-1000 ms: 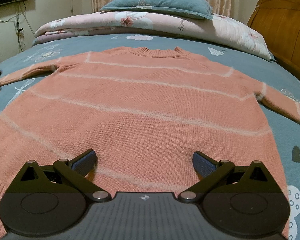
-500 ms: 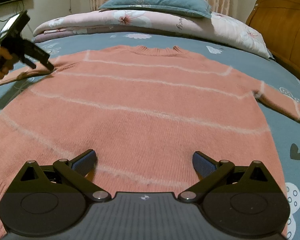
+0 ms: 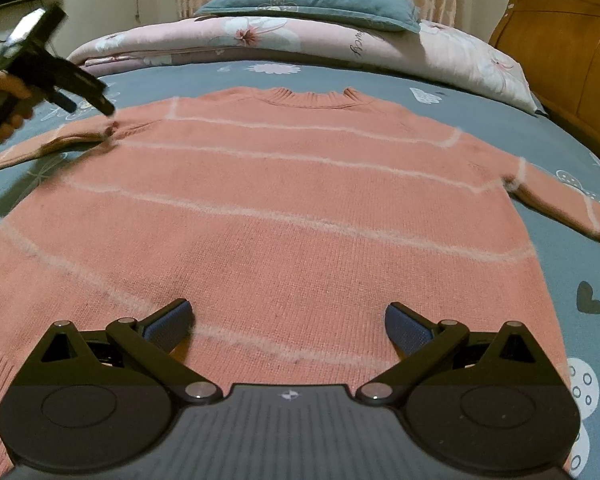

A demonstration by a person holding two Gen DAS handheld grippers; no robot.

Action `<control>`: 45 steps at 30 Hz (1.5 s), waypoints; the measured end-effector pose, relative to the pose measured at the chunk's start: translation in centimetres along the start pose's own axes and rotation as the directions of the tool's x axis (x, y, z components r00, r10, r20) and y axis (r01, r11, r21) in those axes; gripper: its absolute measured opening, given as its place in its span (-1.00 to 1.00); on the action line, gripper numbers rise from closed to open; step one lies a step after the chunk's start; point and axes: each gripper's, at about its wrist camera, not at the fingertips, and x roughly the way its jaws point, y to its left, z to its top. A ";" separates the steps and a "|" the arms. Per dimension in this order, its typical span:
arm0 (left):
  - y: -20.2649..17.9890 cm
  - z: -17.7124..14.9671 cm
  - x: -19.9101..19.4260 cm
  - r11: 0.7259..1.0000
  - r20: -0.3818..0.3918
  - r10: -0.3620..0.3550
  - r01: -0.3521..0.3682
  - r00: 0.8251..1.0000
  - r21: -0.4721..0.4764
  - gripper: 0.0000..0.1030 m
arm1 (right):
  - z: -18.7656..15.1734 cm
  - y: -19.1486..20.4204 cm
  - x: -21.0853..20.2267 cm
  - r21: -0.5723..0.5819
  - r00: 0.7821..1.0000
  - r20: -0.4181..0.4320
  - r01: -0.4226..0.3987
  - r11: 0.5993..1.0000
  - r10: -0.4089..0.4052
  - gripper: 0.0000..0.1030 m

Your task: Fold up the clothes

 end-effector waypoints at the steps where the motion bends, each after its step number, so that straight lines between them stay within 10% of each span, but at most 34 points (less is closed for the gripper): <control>1: -0.1 -0.5 0.8 1.000 -0.021 0.007 -0.007 1.000 -0.004 0.73 | 0.0 -0.1 0.0 -0.001 1.000 -0.001 -0.001 1.000 0.001 1.00; 10: 2.3 -0.7 -0.8 0.989 0.022 -0.076 0.078 0.997 -0.124 0.82 | 0.0 -0.1 -0.1 0.000 1.000 -0.004 -0.001 1.000 0.001 1.00; 23: 3.4 2.0 5.0 0.984 0.003 0.060 -0.059 0.998 -0.169 0.99 | -0.1 -0.1 -0.2 -0.001 1.000 -0.006 -0.005 1.000 0.005 1.00; 31: 2.1 1.5 1.4 0.972 0.013 -0.132 0.132 0.991 -0.195 0.92 | -0.1 -0.1 -0.2 -0.002 1.000 -0.008 -0.005 1.000 0.005 1.00; 35: 0.4 0.7 3.0 0.995 -0.052 -0.045 0.040 0.998 -0.087 1.00 | -0.1 -0.1 -0.2 -0.002 1.000 -0.008 -0.005 1.000 0.005 1.00; 45: 1.8 1.6 1.9 0.978 0.022 -0.141 0.143 0.990 -0.155 0.98 | -0.2 0.0 -0.3 -0.001 1.000 -0.009 -0.004 1.000 0.004 1.00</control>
